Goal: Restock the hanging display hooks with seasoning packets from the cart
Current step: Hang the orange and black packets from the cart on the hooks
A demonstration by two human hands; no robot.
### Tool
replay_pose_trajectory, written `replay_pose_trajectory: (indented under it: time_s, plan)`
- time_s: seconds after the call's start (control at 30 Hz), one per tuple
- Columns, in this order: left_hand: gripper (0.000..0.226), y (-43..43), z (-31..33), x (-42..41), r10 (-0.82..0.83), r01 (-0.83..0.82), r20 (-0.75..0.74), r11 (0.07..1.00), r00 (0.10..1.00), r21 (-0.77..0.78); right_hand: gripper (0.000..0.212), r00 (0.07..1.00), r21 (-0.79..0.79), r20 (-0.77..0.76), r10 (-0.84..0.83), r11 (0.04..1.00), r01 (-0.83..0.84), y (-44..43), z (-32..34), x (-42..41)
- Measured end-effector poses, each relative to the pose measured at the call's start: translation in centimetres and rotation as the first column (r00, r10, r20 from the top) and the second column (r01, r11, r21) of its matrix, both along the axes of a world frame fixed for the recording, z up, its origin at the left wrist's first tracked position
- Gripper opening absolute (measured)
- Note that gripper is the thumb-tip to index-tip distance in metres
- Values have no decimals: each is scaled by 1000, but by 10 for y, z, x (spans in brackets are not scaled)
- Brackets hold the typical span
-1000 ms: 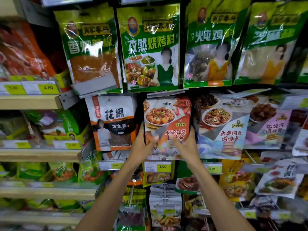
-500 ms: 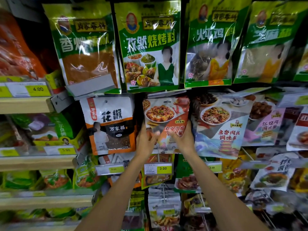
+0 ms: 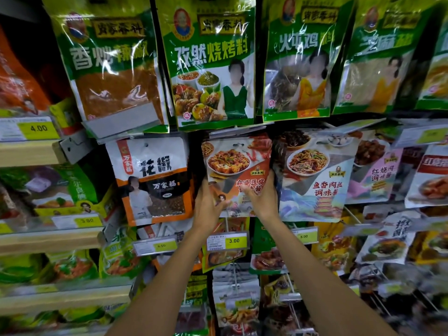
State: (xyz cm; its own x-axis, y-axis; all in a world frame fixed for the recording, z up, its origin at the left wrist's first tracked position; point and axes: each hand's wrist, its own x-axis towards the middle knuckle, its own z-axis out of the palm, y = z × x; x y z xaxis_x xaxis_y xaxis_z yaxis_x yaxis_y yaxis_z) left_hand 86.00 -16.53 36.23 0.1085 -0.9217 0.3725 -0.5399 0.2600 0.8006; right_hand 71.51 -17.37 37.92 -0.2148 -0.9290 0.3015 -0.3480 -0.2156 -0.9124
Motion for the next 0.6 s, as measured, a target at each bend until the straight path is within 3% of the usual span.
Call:
replay_pose_trajectory:
  time_s: [0.23, 0.6]
  plan:
    - [86, 11, -4, 7, -21, 21, 51, 1000, 998, -3, 94, 998, -83, -41, -52, 995, 48, 18, 1, 4]
    - [72, 29, 2, 4, 6, -7, 128, 1000, 992, 4, 75, 967, -247, -154, -205, 955, 163, 47, 4, 10]
